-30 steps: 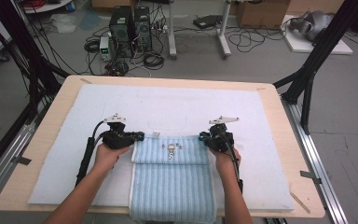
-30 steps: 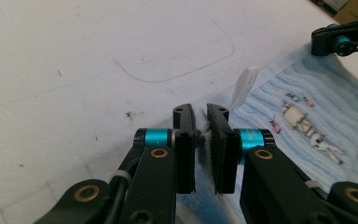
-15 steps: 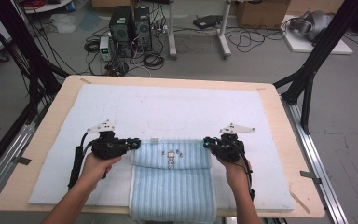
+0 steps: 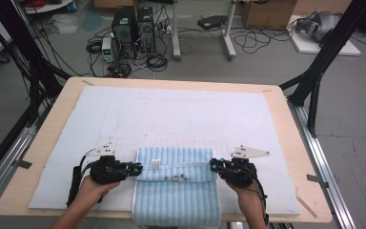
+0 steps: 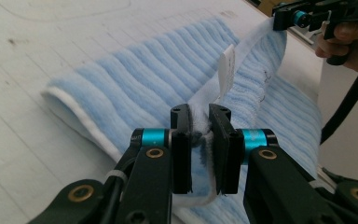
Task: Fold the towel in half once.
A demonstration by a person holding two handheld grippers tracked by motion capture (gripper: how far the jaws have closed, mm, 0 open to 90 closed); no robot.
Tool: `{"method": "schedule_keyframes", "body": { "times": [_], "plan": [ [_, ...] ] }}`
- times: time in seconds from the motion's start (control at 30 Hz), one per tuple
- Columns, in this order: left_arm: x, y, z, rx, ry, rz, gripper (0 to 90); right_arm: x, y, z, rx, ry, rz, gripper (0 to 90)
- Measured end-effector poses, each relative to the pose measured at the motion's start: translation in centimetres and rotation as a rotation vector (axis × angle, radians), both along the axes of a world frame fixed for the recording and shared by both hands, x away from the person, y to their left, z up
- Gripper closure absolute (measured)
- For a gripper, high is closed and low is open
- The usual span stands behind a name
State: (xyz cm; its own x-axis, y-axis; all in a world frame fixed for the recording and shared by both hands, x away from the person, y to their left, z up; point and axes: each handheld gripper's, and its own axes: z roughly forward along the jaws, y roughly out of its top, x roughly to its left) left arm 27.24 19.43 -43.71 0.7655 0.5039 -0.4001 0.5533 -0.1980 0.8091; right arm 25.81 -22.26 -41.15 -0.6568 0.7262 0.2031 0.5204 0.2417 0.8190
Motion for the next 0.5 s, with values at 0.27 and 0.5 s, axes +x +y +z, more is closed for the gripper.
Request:
{"method": "schedule_keyframes", "body": {
  "times": [0.27, 0.5],
  "plan": [
    [-0.7, -0.1, -0.6, -0.017, 0.058, -0.087, 61.4, -2.3, 0.3, -1.0, -0.162, 0.018, 0.010, 80.9],
    [0.0, 1.0, -0.1, -0.084, 0.048, 0.024, 47.5, -3.3, 0.1, -0.2, -0.126, -0.015, -0.015, 63.2]
  ]
}}
